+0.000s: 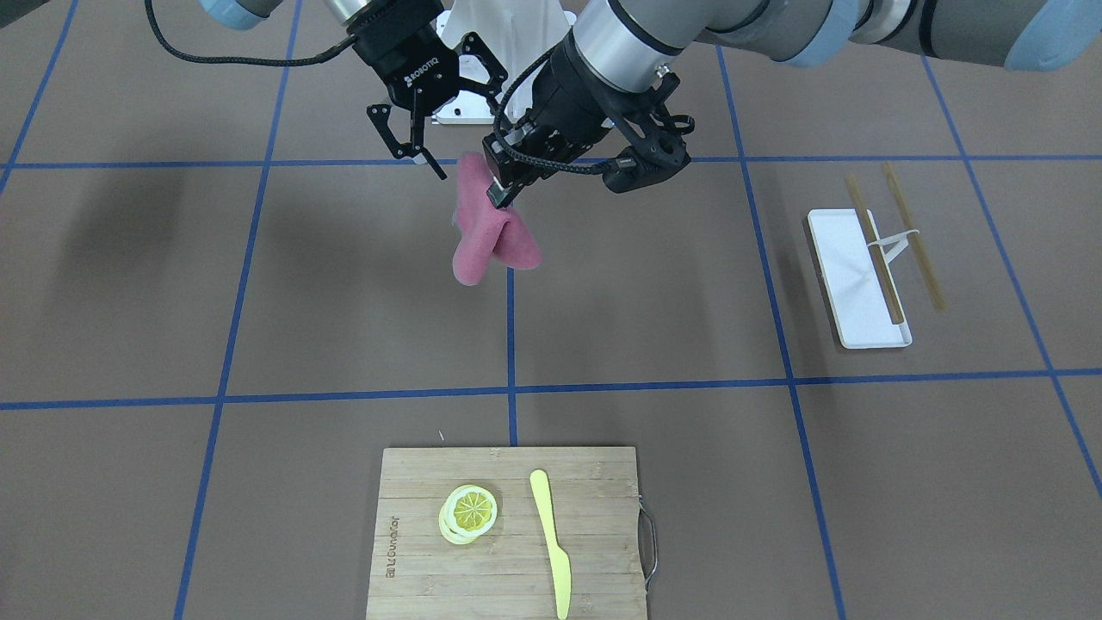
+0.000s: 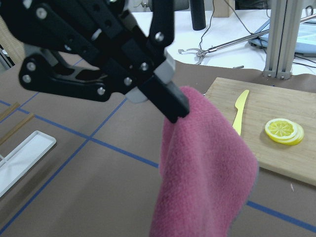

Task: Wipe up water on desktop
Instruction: 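Grasp the hanging pink cloth with the right gripper below the left gripper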

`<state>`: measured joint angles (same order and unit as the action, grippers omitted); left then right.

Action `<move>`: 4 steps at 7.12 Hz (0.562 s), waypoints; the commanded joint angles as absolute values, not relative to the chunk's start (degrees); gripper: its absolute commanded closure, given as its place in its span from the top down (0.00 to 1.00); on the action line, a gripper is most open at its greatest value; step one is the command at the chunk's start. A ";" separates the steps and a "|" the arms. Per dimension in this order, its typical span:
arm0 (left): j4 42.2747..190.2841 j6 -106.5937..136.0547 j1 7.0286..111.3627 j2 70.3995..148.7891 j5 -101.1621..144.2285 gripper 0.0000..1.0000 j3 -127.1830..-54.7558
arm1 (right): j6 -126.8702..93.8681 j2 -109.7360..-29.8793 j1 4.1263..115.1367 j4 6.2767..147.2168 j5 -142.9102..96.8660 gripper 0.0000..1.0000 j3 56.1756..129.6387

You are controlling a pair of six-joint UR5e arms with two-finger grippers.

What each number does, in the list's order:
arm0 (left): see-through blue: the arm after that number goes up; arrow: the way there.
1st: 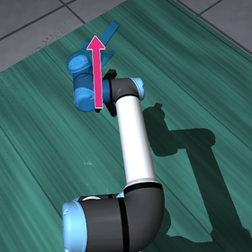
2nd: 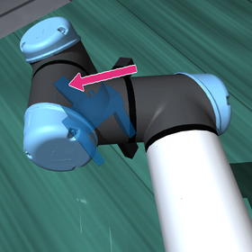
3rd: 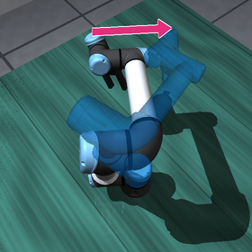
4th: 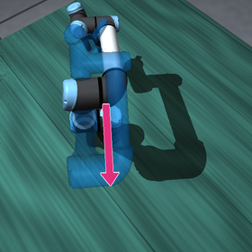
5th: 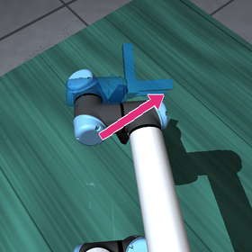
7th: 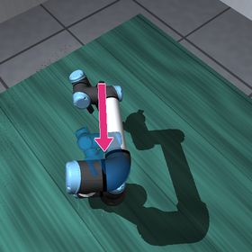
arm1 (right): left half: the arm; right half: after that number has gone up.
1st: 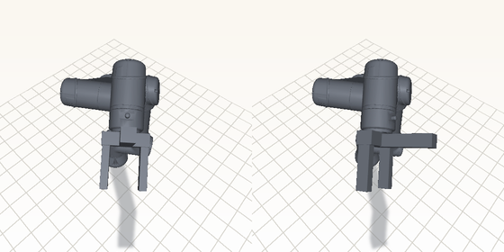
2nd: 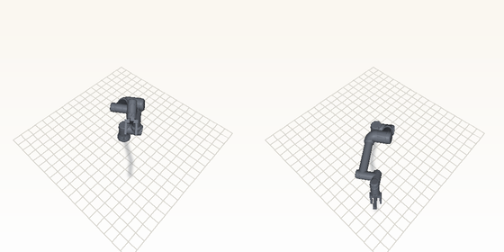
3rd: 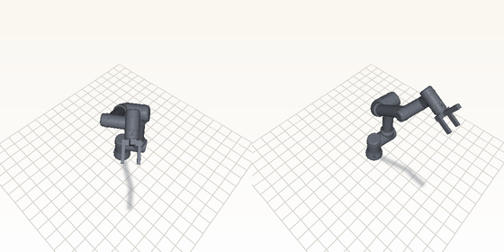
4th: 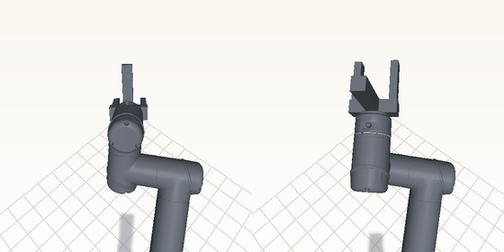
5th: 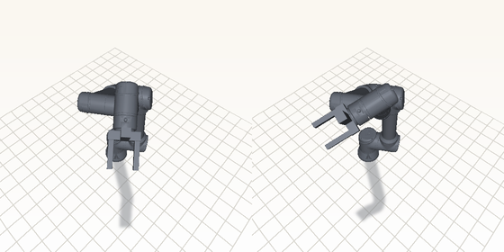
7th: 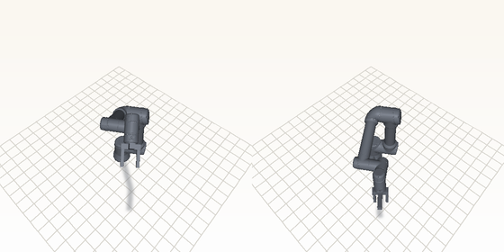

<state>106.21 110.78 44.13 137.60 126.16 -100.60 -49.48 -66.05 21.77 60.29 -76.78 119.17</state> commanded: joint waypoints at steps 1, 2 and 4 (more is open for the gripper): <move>106.17 111.88 43.69 137.55 126.12 0.00 -100.81 | -49.40 -66.09 19.79 60.29 -69.12 1.00 119.01; 106.17 111.88 43.68 137.55 126.21 0.00 -100.98 | -49.39 -66.01 19.25 60.29 -68.21 1.00 118.92; 106.17 112.06 43.59 137.55 126.30 0.00 -101.25 | -49.39 -66.01 18.29 60.29 -66.71 0.99 118.92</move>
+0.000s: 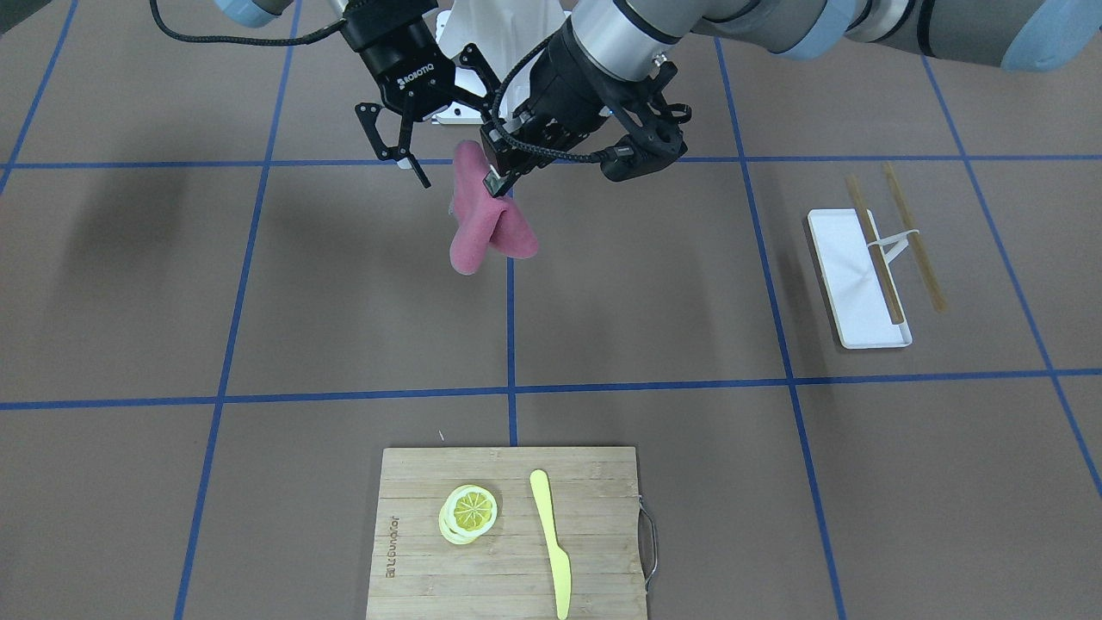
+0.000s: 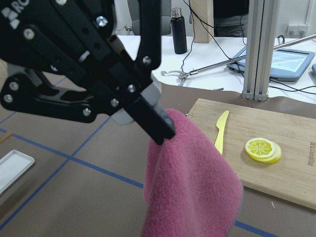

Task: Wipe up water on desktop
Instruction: 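Grasp the hanging pink cloth with the right gripper below the left gripper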

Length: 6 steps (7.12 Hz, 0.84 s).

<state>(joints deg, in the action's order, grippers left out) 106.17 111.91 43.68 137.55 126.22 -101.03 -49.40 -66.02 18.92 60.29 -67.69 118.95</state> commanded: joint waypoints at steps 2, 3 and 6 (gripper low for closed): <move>106.17 112.67 43.16 137.37 126.21 0.00 -101.42 | -50.09 -65.83 17.84 60.21 -66.62 0.65 119.09; 106.17 112.76 42.89 137.20 126.12 0.00 -101.95 | -50.10 -65.74 17.84 60.21 -66.53 0.57 119.09; 106.17 113.12 42.45 137.11 126.04 0.00 -102.30 | -50.19 -65.74 17.84 60.12 -66.62 0.00 119.27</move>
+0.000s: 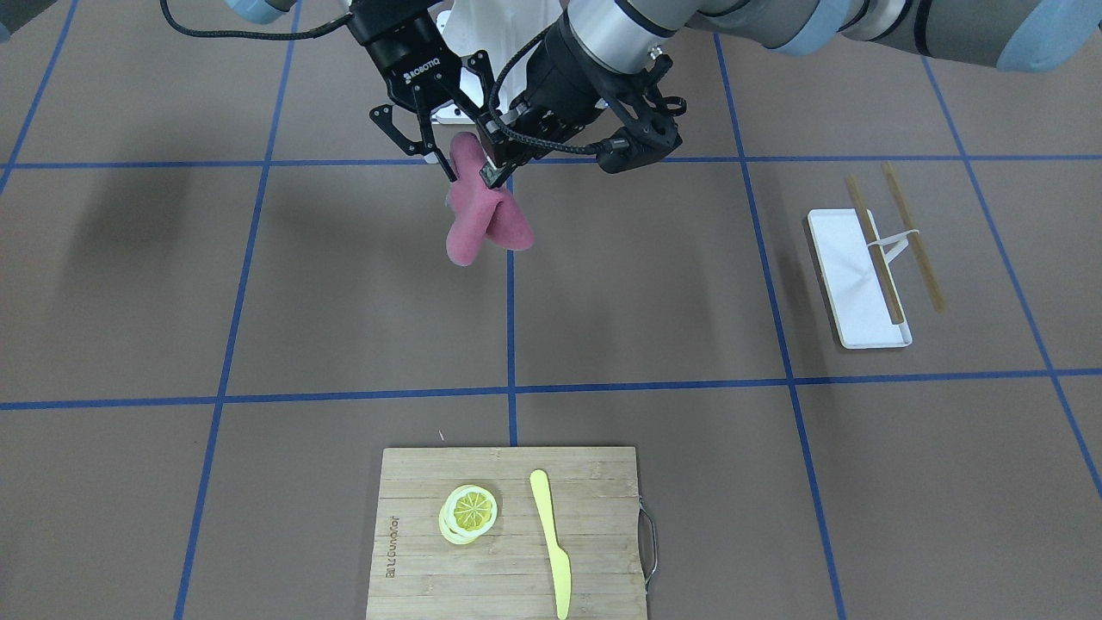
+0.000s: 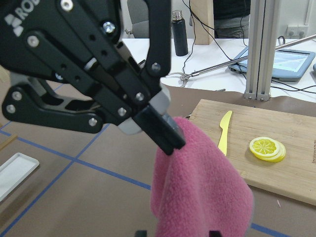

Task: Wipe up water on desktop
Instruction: 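Withdraw the open left gripper while the right gripper lowers the cloth to the table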

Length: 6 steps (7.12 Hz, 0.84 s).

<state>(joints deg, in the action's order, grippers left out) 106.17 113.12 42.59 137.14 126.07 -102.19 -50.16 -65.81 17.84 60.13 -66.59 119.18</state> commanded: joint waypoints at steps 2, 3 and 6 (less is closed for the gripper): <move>106.17 113.03 42.45 137.02 126.30 0.00 -102.39 | -50.19 -65.83 17.93 59.94 -66.62 0.00 119.18; 106.17 113.03 42.45 137.02 126.39 0.00 -102.39 | -50.19 -65.92 17.93 59.25 -66.62 0.00 119.09; 106.17 112.15 42.71 136.76 126.56 0.80 -103.79 | -50.36 -67.06 18.37 58.89 -66.45 0.00 119.70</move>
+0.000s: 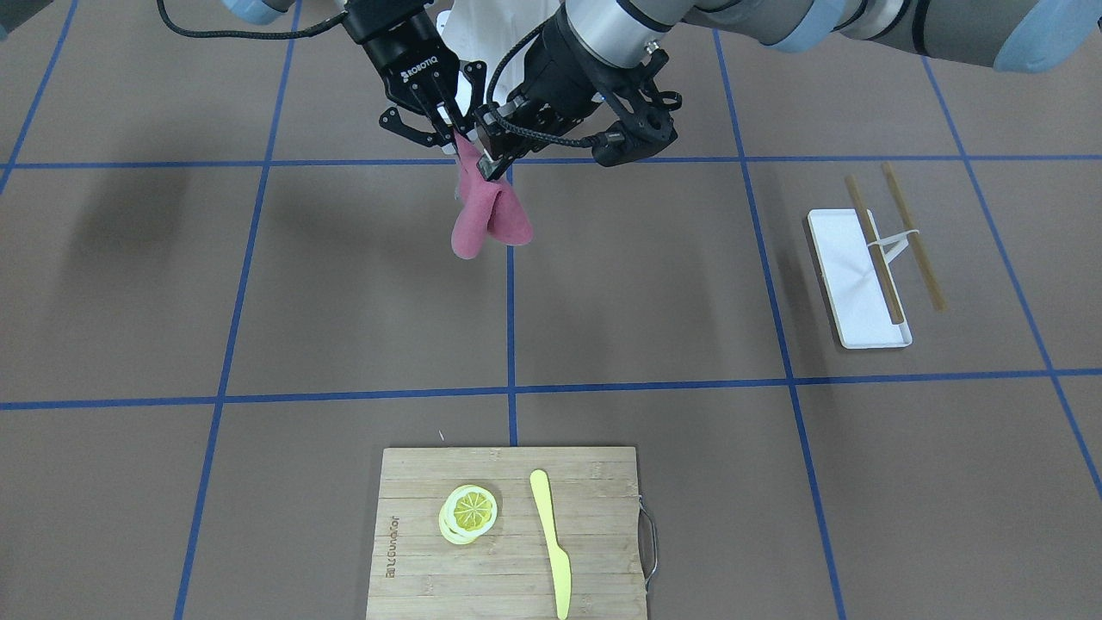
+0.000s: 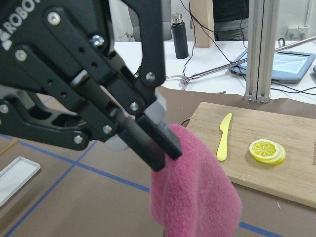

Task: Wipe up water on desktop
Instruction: 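Withdraw the open left gripper while the right gripper lowers the cloth to the table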

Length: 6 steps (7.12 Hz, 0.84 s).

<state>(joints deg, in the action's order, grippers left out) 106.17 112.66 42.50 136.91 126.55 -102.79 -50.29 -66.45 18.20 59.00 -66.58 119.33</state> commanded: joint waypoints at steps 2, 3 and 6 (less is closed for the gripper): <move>105.91 107.78 45.94 134.74 126.65 0.94 -104.94 | -50.45 -71.00 18.37 59.58 -66.44 0.00 119.36; 106.00 107.67 49.36 133.43 127.52 0.97 -105.29 | -52.80 -72.15 18.11 59.76 -66.62 0.00 118.75; 106.26 104.59 51.94 129.91 128.67 0.97 -106.26 | -63.89 -72.24 14.68 64.95 -68.62 0.00 111.91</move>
